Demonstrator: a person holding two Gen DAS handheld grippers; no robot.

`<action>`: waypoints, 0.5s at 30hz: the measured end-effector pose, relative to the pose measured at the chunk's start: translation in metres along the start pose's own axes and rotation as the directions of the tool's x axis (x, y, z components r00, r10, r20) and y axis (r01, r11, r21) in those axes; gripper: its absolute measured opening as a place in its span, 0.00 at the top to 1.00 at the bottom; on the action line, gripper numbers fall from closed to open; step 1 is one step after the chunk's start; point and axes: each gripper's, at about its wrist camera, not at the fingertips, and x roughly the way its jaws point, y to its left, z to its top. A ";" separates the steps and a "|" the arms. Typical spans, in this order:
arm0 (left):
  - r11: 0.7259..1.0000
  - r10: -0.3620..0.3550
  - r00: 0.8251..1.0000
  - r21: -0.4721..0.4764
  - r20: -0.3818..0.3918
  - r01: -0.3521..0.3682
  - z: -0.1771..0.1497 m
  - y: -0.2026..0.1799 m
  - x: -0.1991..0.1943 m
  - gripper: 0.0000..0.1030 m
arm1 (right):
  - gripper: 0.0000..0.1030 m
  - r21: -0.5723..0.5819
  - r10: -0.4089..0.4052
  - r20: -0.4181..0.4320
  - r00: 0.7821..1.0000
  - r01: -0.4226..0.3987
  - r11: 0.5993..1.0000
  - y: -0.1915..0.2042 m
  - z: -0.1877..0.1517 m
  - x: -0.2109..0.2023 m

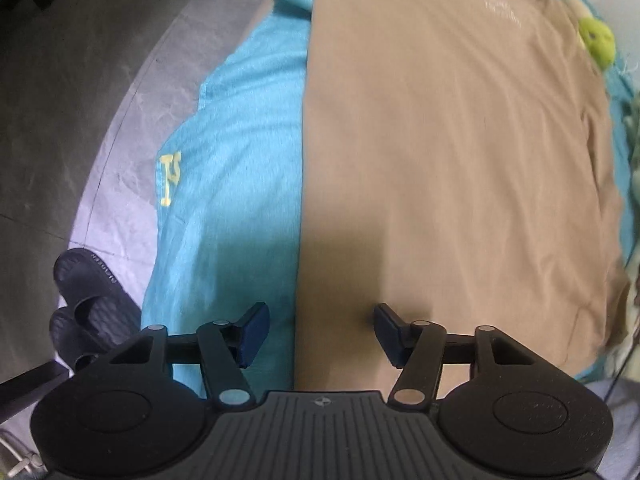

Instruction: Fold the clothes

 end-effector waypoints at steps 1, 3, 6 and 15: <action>1.000 0.005 1.000 0.015 -0.006 -0.005 -0.004 -0.003 0.000 0.49 | 0.19 -0.002 0.001 0.004 1.000 -0.001 1.000 0.000 0.000 -0.005; 0.997 0.007 1.000 0.074 -0.009 -0.006 -0.009 -0.012 -0.002 0.59 | 0.19 -0.020 -0.013 0.012 1.000 0.013 1.000 0.002 -0.002 -0.008; 0.993 0.015 1.000 0.118 -0.019 -0.013 -0.014 -0.019 -0.003 0.90 | 0.19 -0.042 -0.035 0.011 0.999 0.036 0.998 0.004 -0.006 -0.007; 0.979 0.126 0.992 0.160 0.016 -0.127 -0.008 -0.015 -0.031 0.99 | 0.19 -0.051 -0.012 -0.004 1.000 0.012 0.999 0.005 -0.009 -0.003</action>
